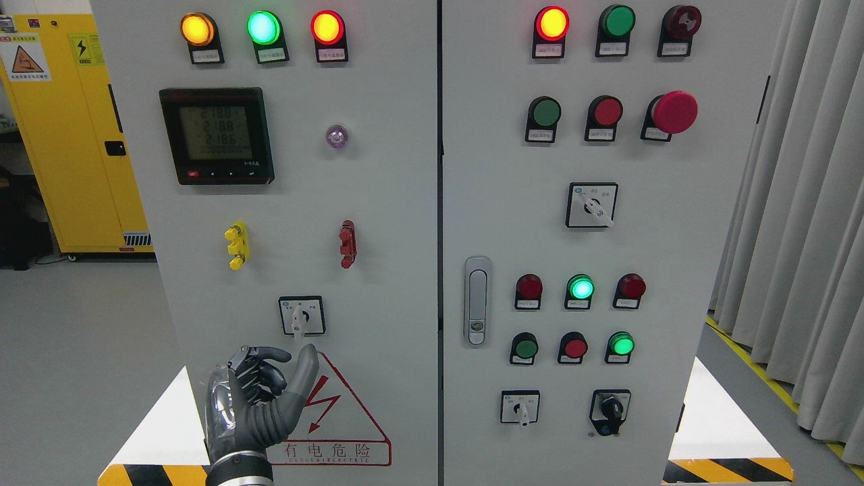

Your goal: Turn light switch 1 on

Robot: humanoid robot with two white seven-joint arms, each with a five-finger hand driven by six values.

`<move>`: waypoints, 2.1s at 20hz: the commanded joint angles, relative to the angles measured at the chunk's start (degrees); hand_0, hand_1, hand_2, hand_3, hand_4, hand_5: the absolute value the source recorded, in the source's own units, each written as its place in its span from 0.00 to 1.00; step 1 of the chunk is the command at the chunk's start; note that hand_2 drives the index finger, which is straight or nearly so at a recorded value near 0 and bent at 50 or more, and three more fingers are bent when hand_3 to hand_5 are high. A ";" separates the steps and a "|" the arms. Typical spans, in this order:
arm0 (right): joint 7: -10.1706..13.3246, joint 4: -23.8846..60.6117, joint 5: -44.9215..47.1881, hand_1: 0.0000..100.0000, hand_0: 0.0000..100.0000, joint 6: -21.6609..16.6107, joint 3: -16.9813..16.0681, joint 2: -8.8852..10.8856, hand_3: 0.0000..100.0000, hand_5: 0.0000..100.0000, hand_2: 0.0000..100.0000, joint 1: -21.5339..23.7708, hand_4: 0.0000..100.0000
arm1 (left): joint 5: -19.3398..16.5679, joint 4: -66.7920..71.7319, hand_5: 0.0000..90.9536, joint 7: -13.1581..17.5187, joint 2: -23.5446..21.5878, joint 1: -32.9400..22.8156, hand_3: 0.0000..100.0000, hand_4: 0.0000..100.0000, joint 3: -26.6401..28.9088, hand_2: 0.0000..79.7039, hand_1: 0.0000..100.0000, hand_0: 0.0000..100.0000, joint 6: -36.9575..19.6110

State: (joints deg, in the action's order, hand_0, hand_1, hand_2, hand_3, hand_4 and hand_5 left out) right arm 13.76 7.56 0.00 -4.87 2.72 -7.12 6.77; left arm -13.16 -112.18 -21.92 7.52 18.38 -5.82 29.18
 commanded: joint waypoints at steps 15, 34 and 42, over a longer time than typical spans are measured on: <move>-0.05 0.00 1.67 0.50 0.00 0.04 0.00 0.00 0.00 0.00 0.04 -0.01 0.00 | -0.20 1.17 0.92 -0.66 0.65 2.71 0.92 0.89 0.28 0.75 0.72 0.19 2.54; 0.04 0.00 1.67 0.50 0.00 0.04 0.00 0.00 0.00 0.00 0.04 -0.01 0.00 | -0.99 3.02 0.92 -0.66 0.65 4.73 0.91 0.90 0.28 0.75 0.70 0.23 3.60; 0.04 0.00 1.67 0.50 0.00 0.04 0.00 0.00 0.00 0.00 0.04 -0.01 0.00 | -0.99 3.72 0.92 -0.66 0.91 5.35 0.92 0.90 -0.07 0.76 0.70 0.28 3.69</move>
State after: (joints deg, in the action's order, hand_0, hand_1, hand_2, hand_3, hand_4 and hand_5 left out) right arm 13.76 7.56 0.00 -4.87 2.72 -7.12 6.77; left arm -14.09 -109.39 -22.59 8.20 23.36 -5.67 32.84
